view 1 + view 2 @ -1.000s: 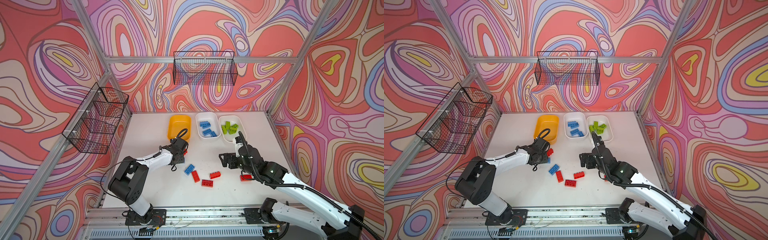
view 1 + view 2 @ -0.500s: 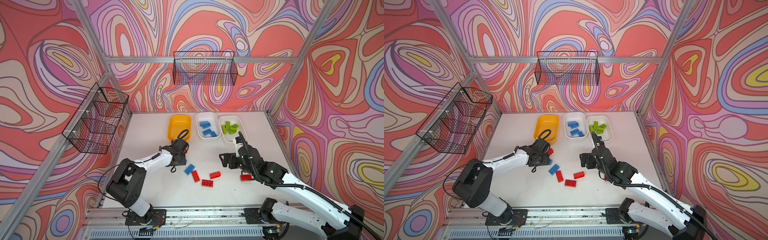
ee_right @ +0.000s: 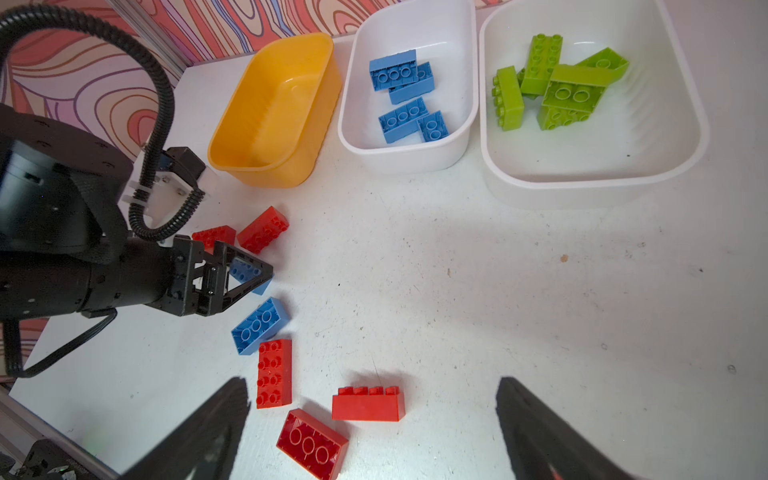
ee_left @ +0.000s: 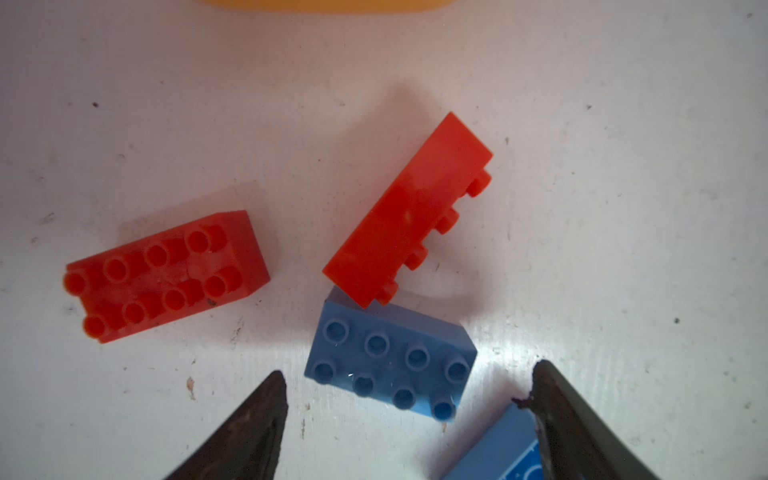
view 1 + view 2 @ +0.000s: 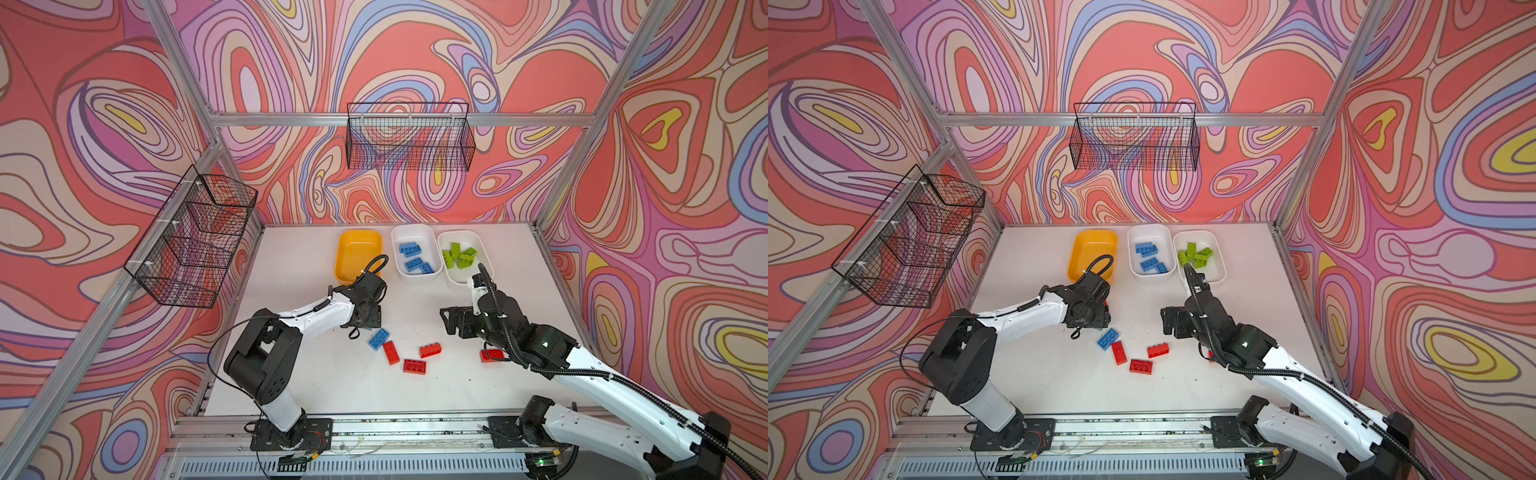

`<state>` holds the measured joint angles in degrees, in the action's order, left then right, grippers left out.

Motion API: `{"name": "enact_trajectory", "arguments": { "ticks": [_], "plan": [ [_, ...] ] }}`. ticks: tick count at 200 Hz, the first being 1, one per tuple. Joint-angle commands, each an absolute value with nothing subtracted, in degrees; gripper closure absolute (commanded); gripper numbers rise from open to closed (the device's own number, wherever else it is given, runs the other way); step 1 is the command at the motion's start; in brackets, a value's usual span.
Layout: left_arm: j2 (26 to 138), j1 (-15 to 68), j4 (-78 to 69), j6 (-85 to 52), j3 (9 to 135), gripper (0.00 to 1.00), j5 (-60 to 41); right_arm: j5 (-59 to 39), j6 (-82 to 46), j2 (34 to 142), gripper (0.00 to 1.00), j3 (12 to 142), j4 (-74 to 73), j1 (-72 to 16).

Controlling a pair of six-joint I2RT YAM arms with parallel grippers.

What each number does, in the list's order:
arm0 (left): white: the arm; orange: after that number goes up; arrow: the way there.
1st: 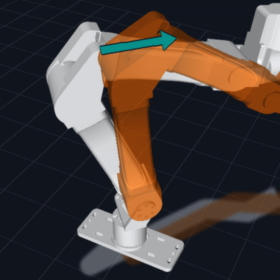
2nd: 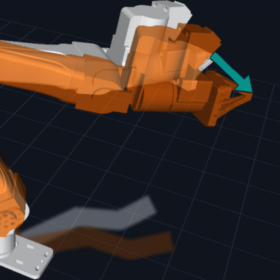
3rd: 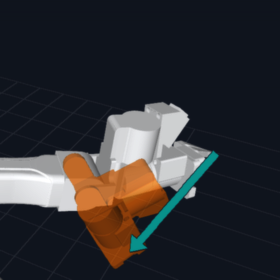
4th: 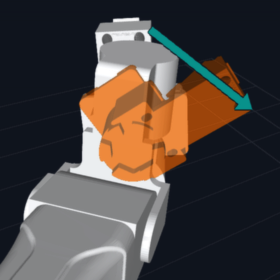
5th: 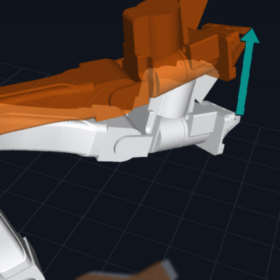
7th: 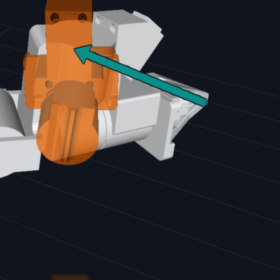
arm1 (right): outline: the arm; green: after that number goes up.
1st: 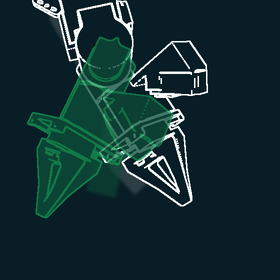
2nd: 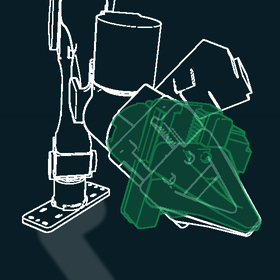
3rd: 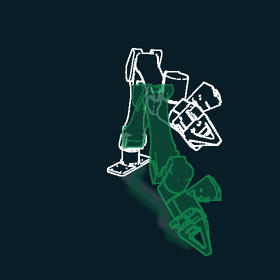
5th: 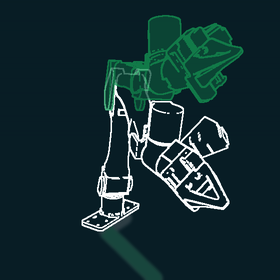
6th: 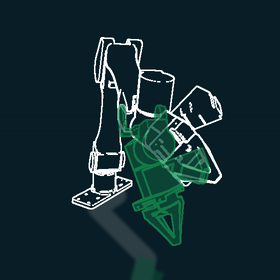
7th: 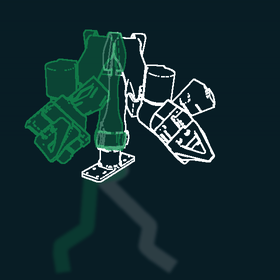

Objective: Sort the legos into containers by color

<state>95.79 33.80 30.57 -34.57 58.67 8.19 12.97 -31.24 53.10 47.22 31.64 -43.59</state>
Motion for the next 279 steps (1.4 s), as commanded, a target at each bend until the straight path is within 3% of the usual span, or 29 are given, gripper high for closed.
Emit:
{"name": "enact_trajectory", "arguments": {
  "ticks": [1,76,119,198,279],
  "plan": [
    [96.59,33.84,33.01,-38.18,59.85,0.23,8.02,14.59,-31.86,52.21,0.02,46.51,32.41,-43.81],
    [93.17,35.95,33.33,-47.26,55.81,0.25,8.44,13.38,-28.52,56.72,0.02,48.76,30.21,-43.81],
    [96.72,35.49,32.44,-49.59,57.85,0.24,9.02,11.06,-26.90,60.42,0.02,50.62,28.15,-43.81],
    [102.84,30.90,30.14,-49.93,60.68,0.29,5.22,13.27,-24.37,61.64,0.02,52.07,28.85,-43.77],
    [106.11,31.33,33.83,-46.62,64.72,0.35,2.04,12.86,-23.09,64.06,0.02,53.44,27.96,-43.18]
  ]
}}
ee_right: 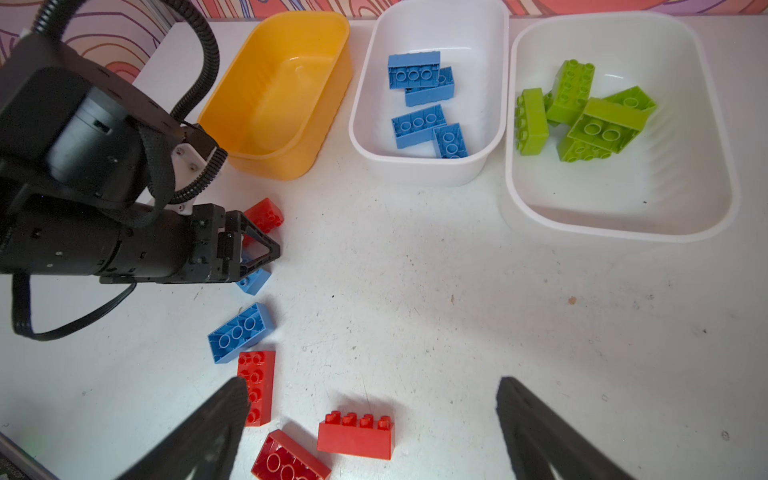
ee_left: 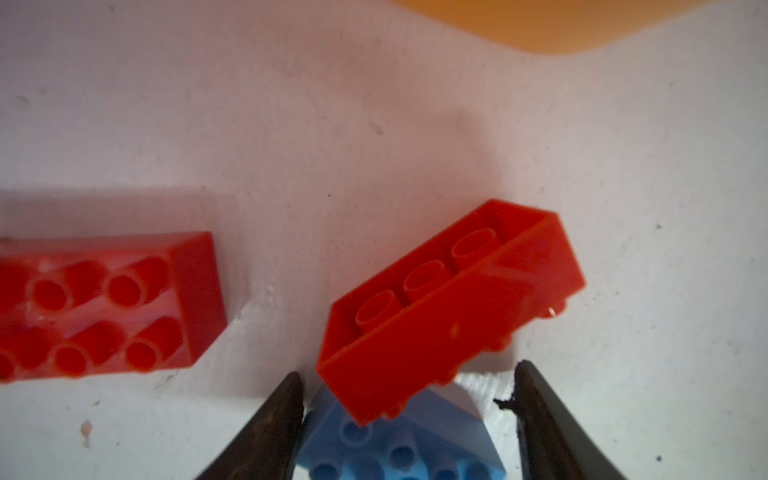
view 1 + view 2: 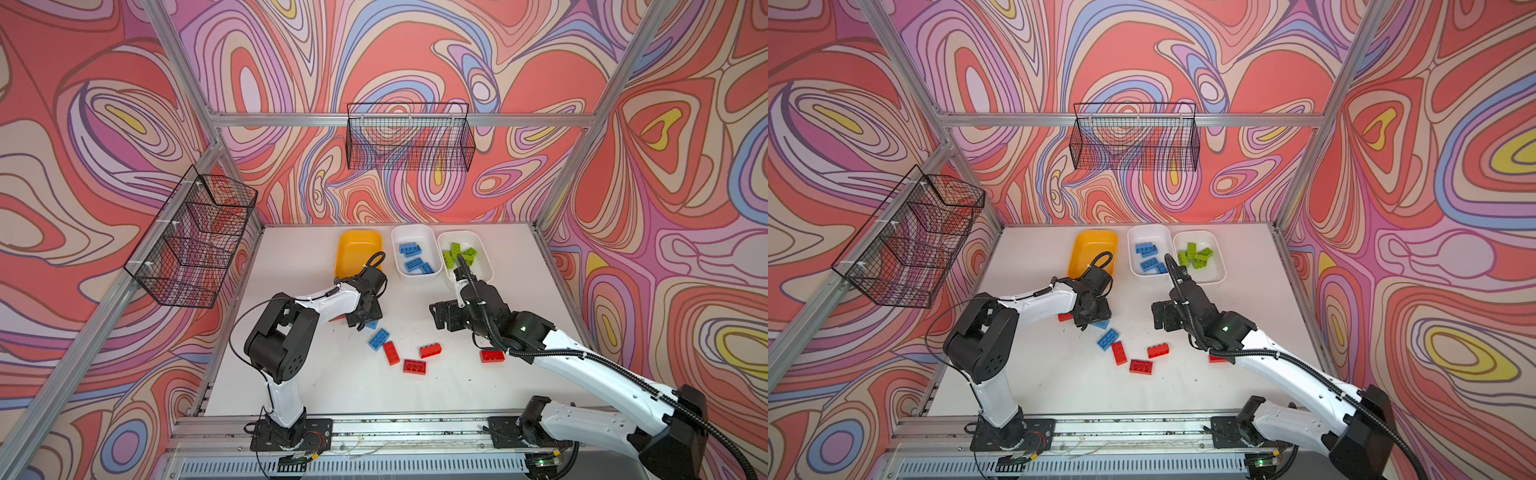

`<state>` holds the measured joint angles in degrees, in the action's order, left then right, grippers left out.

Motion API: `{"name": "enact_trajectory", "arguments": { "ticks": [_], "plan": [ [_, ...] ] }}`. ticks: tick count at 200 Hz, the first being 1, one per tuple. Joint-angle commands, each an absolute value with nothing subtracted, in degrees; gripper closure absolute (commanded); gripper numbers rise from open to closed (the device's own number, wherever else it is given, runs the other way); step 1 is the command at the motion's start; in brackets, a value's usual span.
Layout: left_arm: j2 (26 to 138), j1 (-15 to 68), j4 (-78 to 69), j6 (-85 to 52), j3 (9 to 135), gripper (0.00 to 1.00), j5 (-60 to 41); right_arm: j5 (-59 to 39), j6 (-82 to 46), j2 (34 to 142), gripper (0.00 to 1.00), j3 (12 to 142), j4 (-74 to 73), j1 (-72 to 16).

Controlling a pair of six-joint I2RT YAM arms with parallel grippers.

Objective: Sort the legos into containers by color

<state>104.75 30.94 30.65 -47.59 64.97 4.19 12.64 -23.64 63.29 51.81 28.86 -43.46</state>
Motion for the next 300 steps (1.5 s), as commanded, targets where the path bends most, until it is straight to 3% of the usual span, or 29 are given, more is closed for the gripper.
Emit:
{"name": "enact_trajectory", "arguments": {
  "ticks": [1,139,208,248,300],
  "plan": [
    [106.10,31.35,33.83,-46.60,64.66,0.35,2.03,12.80,-23.10,64.11,0.02,53.44,27.95,-43.21],
    [111.25,32.53,36.32,-38.94,73.69,0.34,-0.75,11.88,-25.56,63.18,0.02,53.93,30.40,-43.15],
    [101.19,36.26,38.14,-47.32,66.44,0.31,3.99,10.27,-24.79,63.72,0.02,53.35,28.50,-43.17],
    [103.84,37.33,35.65,-50.43,66.81,0.32,0.87,10.01,-22.97,63.61,0.02,53.34,28.51,-43.15],
    [107.22,37.44,38.52,-49.88,70.24,0.32,5.67,9.58,-22.11,62.18,0.02,53.11,28.56,-42.80]
  ]
}}
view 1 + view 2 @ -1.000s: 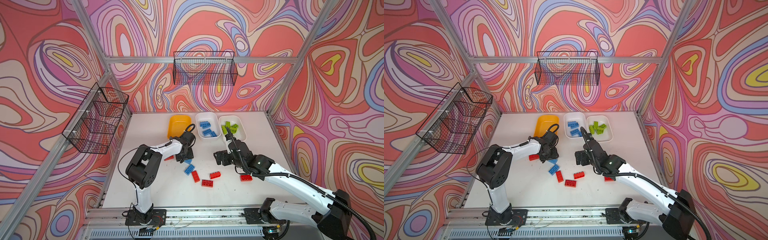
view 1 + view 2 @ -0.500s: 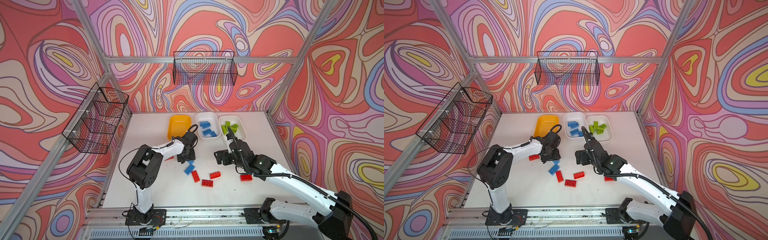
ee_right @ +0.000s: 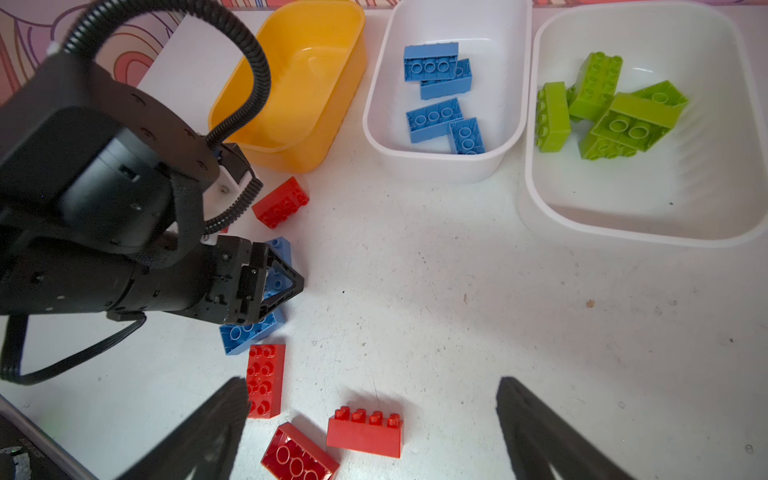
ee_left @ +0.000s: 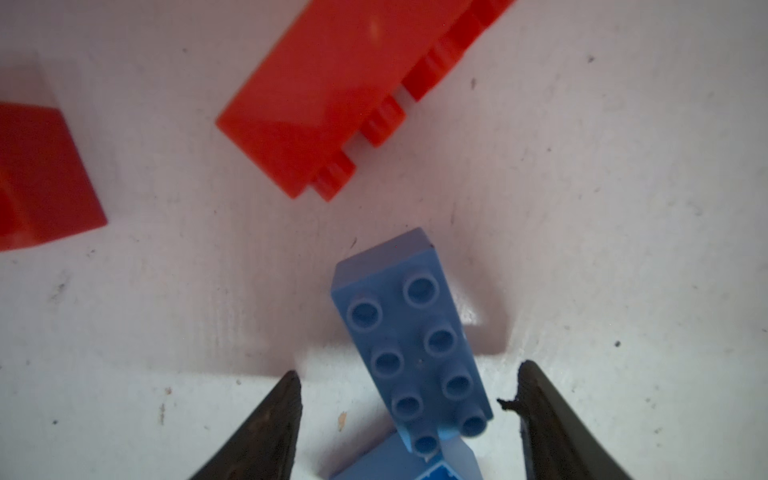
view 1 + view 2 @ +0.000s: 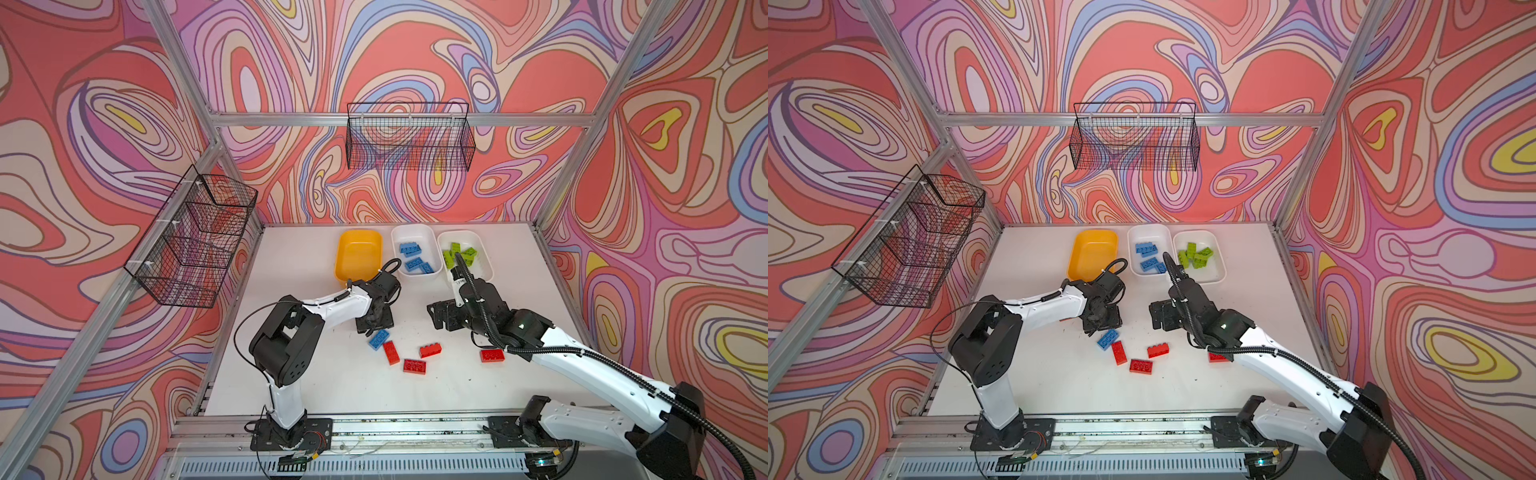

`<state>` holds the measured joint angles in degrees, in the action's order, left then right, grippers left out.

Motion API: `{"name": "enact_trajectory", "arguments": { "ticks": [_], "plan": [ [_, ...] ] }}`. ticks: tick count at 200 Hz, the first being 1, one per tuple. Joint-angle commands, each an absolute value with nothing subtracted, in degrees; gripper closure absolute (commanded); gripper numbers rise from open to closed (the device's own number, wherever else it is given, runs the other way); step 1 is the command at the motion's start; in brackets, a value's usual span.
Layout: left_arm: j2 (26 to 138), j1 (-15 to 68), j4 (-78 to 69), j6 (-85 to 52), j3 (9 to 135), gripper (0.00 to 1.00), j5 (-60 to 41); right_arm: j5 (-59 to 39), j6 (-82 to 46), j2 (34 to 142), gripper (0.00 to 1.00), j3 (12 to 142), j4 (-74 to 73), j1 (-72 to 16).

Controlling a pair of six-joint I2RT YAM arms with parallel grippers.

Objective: Sort the legos into containers by color

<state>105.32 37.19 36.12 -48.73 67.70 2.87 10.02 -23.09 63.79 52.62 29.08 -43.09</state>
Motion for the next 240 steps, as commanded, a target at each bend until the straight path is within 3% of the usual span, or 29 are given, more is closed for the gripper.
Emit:
{"name": "enact_trajectory", "arguments": {
  "ticks": [1,34,67,86,121,178,240],
  "plan": [
    [107.31,37.44,38.51,-49.86,70.28,0.32,5.69,9.58,-22.09,62.16,0.02,53.10,28.56,-42.80],
    [110.36,36.88,38.89,-49.26,72.08,0.37,5.58,9.84,-22.04,60.94,0.02,52.57,28.87,-42.37],
    [110.75,36.48,39.41,-48.49,71.37,0.55,4.83,9.75,-22.48,59.77,0.02,52.21,28.92,-42.18],
    [110.27,36.26,40.96,-47.44,71.60,0.71,5.69,9.30,-22.66,59.81,0.02,52.12,28.59,-42.17],
    [109.99,34.40,42.53,-45.16,72.72,0.88,6.66,8.86,-23.19,60.29,0.02,51.88,28.13,-42.19],
    [109.73,33.84,46.76,-40.93,77.16,0.97,7.47,9.03,-24.37,60.46,0.02,52.60,28.26,-42.12],
    [109.59,34.36,51.67,-36.74,89.00,0.96,7.60,10.13,-25.84,61.17,0.02,53.94,28.67,-42.15]
  ]
}}
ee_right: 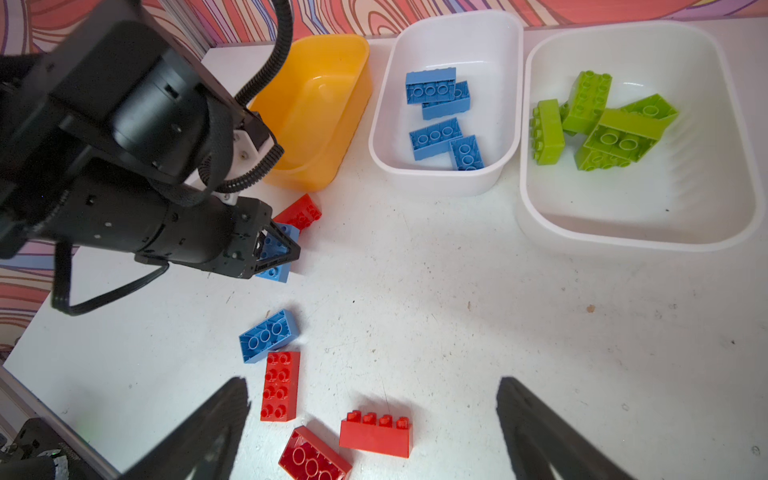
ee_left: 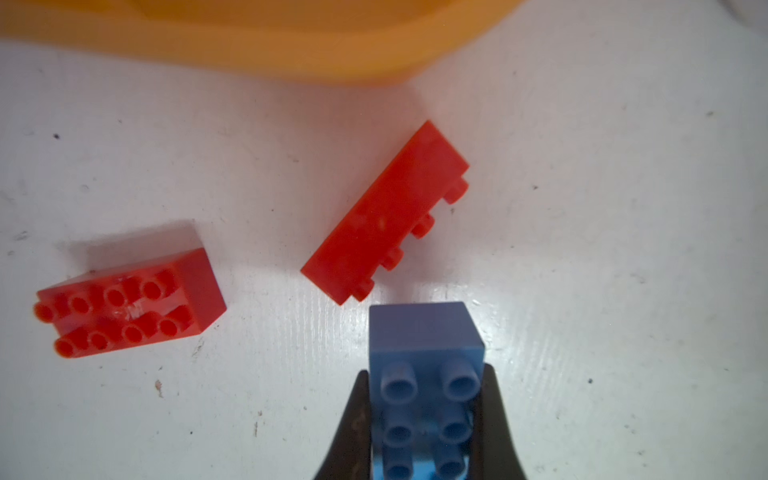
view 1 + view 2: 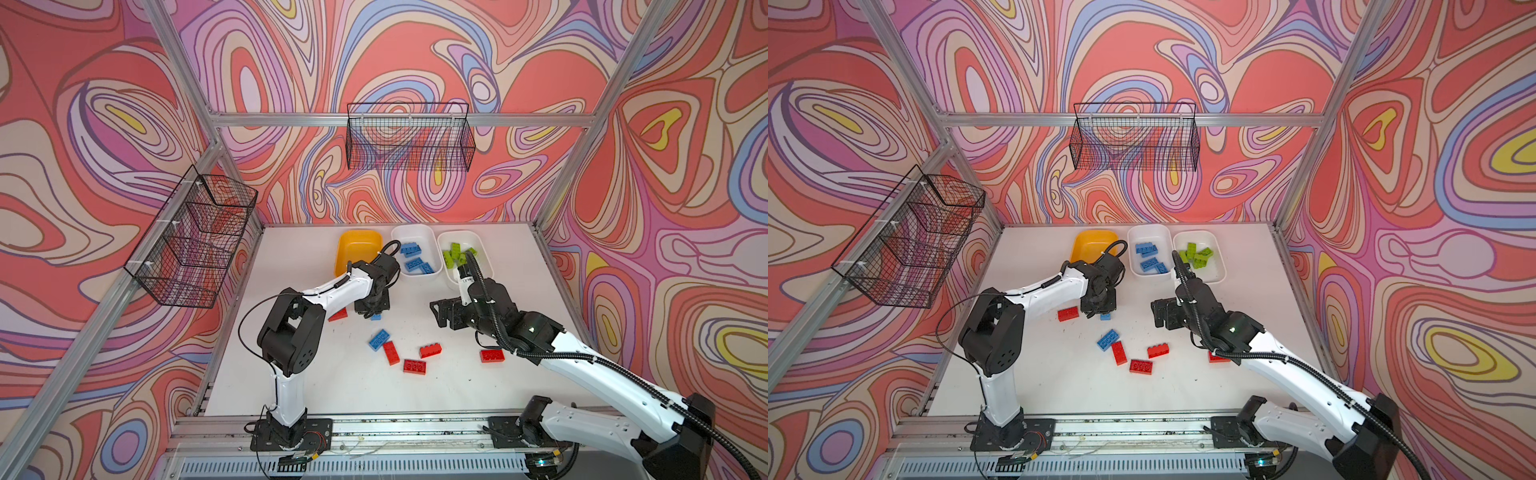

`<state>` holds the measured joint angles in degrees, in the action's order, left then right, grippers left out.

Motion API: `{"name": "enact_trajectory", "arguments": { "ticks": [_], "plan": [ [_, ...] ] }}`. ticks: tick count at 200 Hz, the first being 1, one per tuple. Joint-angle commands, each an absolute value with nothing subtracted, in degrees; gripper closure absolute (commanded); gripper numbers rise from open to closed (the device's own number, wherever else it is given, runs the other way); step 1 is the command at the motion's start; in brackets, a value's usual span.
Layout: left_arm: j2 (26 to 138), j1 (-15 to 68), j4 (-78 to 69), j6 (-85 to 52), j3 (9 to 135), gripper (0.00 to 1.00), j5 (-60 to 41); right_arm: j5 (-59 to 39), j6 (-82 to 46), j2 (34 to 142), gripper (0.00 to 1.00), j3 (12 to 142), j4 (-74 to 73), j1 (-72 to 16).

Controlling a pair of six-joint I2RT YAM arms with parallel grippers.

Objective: Sort the legos into containers by color
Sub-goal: 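Carry the blue brick with the left gripper into the nearer white tray and release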

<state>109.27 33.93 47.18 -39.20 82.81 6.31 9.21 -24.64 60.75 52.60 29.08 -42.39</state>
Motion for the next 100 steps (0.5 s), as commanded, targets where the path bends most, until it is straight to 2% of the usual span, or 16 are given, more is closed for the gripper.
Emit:
{"name": "enact_trajectory", "arguments": {
  "ticks": [1,26,80,100],
  "plan": [
    [109.77,34.37,51.76,-36.70,89.37,0.96,7.58,10.12,-25.84,61.21,0.02,53.95,28.70,-42.13],
    [115.32,34.43,53.71,-34.48,100.86,0.93,6.85,11.28,-26.33,61.60,0.02,54.53,29.08,-42.12],
    [136.50,34.30,60.88,-30.59,138.02,0.91,4.55,13.17,-27.78,62.58,0.02,55.28,29.84,-41.87],
    [142.41,33.52,60.61,-31.10,145.94,0.87,1.90,14.09,-28.79,62.58,0.02,55.37,30.21,-41.92]
  ]
}}
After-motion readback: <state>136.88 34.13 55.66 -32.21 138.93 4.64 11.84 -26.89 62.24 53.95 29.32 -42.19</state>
